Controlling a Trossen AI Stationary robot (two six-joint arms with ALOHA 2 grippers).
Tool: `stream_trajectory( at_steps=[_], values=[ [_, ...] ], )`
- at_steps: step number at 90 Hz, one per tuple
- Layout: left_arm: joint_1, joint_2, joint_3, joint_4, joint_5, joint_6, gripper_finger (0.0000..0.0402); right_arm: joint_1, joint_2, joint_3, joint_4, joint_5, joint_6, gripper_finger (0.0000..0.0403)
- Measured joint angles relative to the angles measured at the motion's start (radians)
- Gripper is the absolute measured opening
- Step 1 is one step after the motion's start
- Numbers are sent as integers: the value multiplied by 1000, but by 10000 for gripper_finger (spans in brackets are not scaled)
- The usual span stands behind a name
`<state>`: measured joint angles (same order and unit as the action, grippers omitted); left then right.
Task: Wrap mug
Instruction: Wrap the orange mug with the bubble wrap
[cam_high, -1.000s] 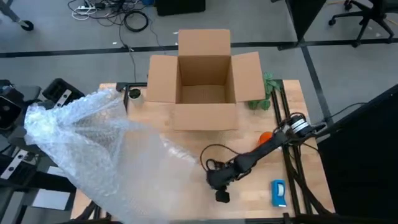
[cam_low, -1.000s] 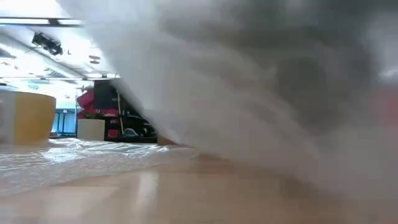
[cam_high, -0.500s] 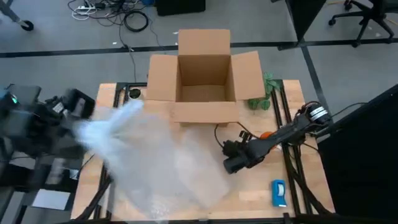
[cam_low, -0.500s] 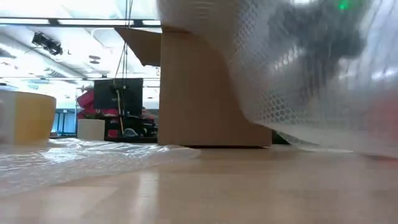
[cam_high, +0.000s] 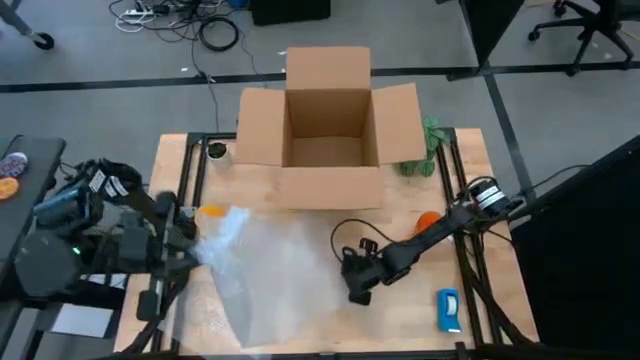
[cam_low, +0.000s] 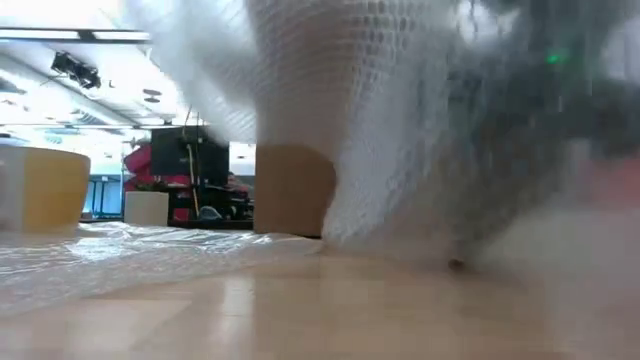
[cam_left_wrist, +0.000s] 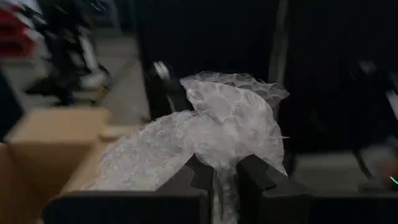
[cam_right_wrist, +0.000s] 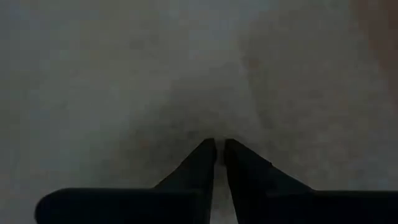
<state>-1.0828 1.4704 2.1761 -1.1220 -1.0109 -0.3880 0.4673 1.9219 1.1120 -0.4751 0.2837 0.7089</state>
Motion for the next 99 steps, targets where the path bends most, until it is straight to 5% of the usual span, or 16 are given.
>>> stream_trajectory(
  at_steps=[22, 56, 99],
  values=[
    [0, 2, -70, -261, 102, -318, 12, -3, -65, -13, -148, 14, 4, 20],
    [12, 2, -292, -306, 167, -513, 12, 1, -304, -12, -195, 80, -6, 20],
    [21, 2, -413, -347, 310, -722, 75, 13, -223, -12, -73, -22, -35, 20]
  ],
)
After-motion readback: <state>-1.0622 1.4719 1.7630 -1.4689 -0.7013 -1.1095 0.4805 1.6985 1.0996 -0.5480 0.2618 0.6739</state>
